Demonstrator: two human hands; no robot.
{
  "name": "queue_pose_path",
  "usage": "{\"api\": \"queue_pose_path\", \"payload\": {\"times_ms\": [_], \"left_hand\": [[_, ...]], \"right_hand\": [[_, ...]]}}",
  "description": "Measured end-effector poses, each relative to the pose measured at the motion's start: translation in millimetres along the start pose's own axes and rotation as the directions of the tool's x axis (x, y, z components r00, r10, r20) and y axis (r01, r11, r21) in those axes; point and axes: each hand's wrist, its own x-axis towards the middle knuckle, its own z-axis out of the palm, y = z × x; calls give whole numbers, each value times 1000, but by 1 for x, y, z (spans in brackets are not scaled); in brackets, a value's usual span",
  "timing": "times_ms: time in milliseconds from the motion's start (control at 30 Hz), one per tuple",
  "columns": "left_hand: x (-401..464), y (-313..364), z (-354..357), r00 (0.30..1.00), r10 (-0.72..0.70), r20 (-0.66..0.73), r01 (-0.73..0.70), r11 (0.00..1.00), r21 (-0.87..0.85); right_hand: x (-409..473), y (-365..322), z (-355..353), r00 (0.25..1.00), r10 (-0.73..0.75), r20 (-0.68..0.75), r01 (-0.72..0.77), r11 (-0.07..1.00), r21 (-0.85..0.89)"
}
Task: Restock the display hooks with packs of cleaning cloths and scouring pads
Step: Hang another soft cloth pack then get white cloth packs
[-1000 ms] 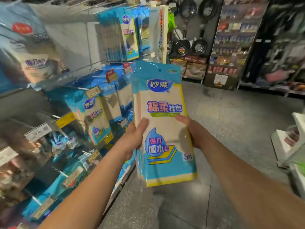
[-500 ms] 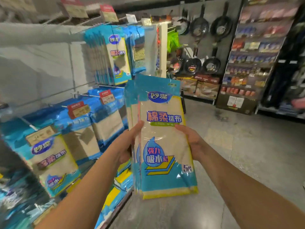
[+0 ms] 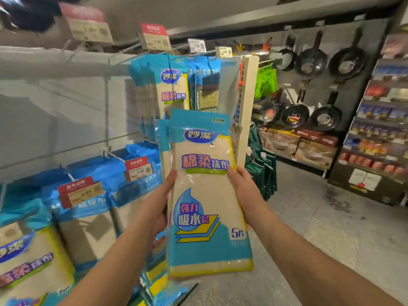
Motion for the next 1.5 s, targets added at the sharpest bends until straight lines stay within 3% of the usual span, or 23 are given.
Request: {"api": "queue_pose_path", "payload": {"times_ms": [100,300,467,667,967,1233,1500], "left_hand": [[38,21,-1,999,35,-2,-35,998,-43],[98,55,1,996,94,-11,-94,993,-69],[123,77,2,988,151,12,-151,989,-6],[160,104,8,965,253,-77,-248,966,68],[208,133,13,892,398,-214,-398,916,48],[212,146,5,818,470,-332,-458,881,118],[198,150,-3,756,532,-381,-486,847,217]], "right_hand": [[54,-16,7,993,-113,-18,110,988,-109],[172,-95,22,959,-274,75,284,928,-242],[241,-130,51,953,-274,131,302,894,-329],[301,-143,68,957,-201,211,241,952,-187],[377,-179,68,909,-295,295,350,924,-155],[398,-221,65,824,-412,389,504,847,-170],[408,-235,64,808,-433,399,512,851,-115]]}}
